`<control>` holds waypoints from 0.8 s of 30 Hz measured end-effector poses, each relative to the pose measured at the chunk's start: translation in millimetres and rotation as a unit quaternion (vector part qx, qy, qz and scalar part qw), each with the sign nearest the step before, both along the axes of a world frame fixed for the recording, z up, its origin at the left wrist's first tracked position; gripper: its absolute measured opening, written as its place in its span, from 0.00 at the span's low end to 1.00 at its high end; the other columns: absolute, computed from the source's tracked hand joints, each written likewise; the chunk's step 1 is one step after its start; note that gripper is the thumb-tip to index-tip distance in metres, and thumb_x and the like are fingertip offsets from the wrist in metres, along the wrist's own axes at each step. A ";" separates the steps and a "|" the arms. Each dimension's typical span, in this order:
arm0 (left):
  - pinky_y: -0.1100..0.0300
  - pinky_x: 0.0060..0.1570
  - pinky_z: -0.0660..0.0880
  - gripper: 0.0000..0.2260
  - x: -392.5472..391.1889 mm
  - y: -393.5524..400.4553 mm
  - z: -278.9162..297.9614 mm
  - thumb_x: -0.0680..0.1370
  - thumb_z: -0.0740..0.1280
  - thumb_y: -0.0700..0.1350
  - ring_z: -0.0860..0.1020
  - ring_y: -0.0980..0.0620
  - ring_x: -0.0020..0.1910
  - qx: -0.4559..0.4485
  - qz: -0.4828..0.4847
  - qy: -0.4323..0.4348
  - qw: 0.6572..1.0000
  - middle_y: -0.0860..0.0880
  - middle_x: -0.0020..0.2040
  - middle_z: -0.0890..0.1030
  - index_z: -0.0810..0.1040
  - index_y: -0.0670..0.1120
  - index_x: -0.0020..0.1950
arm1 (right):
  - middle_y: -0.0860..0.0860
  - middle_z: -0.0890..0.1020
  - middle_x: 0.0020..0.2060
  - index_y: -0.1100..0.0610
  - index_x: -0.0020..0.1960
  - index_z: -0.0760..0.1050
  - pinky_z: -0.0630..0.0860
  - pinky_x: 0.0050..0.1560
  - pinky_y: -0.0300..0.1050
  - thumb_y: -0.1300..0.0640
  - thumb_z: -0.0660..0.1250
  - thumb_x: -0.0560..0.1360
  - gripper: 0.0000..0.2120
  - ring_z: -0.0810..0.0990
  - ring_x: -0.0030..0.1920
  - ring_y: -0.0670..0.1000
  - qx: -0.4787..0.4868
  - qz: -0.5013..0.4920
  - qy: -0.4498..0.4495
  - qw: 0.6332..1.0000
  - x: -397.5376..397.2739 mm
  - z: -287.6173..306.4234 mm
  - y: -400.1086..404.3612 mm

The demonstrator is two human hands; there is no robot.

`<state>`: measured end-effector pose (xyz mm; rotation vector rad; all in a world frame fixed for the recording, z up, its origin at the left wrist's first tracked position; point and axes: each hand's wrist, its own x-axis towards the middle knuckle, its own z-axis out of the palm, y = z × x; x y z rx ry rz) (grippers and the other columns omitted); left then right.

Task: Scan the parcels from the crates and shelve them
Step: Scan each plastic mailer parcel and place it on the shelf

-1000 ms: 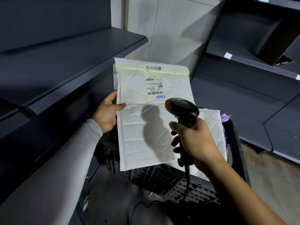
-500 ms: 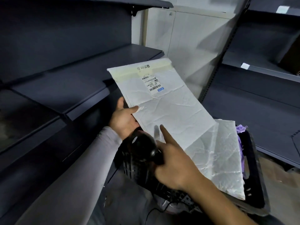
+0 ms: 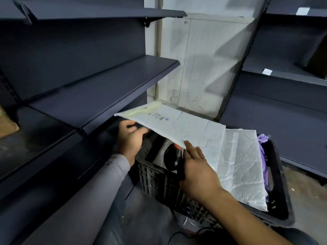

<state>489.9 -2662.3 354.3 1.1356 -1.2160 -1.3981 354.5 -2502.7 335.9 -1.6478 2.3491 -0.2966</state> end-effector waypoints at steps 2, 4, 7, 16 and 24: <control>0.45 0.63 0.76 0.28 12.3 -2.1 -14.9 0.70 0.74 0.38 0.76 0.41 0.64 -0.230 0.059 -0.165 0.957 0.44 0.67 0.74 0.72 0.47 0.68 | 0.50 0.46 0.84 0.58 0.82 0.56 0.60 0.81 0.54 0.57 0.66 0.75 0.38 0.38 0.84 0.54 0.006 0.014 0.015 1.000 -10.2 -7.6 2.9; 0.39 0.72 0.70 0.35 15.8 -9.4 -35.5 0.67 0.74 0.34 0.66 0.33 0.76 -0.395 0.005 -0.326 0.859 0.39 0.80 0.63 0.74 0.51 0.73 | 0.51 0.48 0.84 0.59 0.81 0.57 0.55 0.83 0.51 0.56 0.67 0.76 0.37 0.39 0.84 0.53 0.009 0.025 0.017 1.000 -16.9 -10.5 7.2; 0.37 0.75 0.64 0.34 7.2 -19.6 -54.9 0.73 0.73 0.33 0.55 0.32 0.81 -0.438 -0.120 -0.385 0.803 0.42 0.84 0.55 0.74 0.55 0.76 | 0.52 0.45 0.84 0.58 0.82 0.56 0.49 0.83 0.48 0.57 0.66 0.75 0.38 0.41 0.84 0.55 0.008 0.044 0.035 0.998 -20.9 -7.0 14.6; 0.42 0.77 0.63 0.22 -3.3 -23.8 -36.9 0.86 0.58 0.47 0.51 0.40 0.84 -0.463 -0.158 -0.520 0.700 0.44 0.83 0.62 0.65 0.60 0.81 | 0.48 0.42 0.84 0.56 0.83 0.54 0.50 0.83 0.48 0.59 0.65 0.77 0.37 0.41 0.84 0.59 0.013 0.053 0.090 0.994 -35.7 16.0 22.6; 0.41 0.79 0.55 0.24 39.0 -27.0 33.0 0.86 0.59 0.45 0.48 0.40 0.84 -0.483 -0.039 -0.520 0.703 0.41 0.84 0.58 0.63 0.59 0.82 | 0.49 0.48 0.85 0.56 0.82 0.59 0.51 0.83 0.53 0.53 0.61 0.79 0.32 0.44 0.84 0.63 -0.078 0.100 0.177 0.976 -25.0 62.0 -16.1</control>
